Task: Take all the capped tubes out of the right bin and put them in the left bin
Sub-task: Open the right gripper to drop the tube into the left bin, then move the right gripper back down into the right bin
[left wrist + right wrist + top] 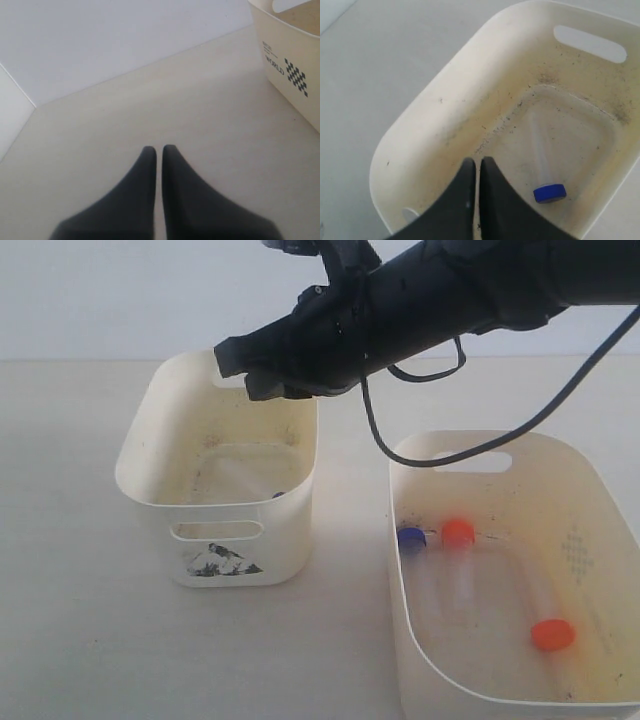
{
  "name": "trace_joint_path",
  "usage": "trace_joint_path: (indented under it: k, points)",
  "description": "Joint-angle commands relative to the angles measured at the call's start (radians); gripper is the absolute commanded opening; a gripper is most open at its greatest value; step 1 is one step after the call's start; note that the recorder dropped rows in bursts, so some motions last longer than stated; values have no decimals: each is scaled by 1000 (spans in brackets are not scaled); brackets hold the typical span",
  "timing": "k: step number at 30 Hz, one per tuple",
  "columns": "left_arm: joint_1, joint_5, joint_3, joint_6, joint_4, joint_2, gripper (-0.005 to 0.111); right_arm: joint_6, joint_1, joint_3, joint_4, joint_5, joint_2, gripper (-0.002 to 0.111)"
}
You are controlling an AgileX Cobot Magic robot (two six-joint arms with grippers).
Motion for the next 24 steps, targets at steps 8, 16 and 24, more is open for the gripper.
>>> trace_joint_path:
  k: [8, 16, 24]
  points:
    - [-5, -3, -4, -10, -3, 0, 4, 423, -1, -5, -474, 136, -47, 1]
    - [-5, -3, -4, -10, -3, 0, 4, 754, -1, -5, -842, 450, -213, 1]
    - [-5, -3, -4, -10, -3, 0, 4, 938, -1, 109, -889, 574, -411, 1]
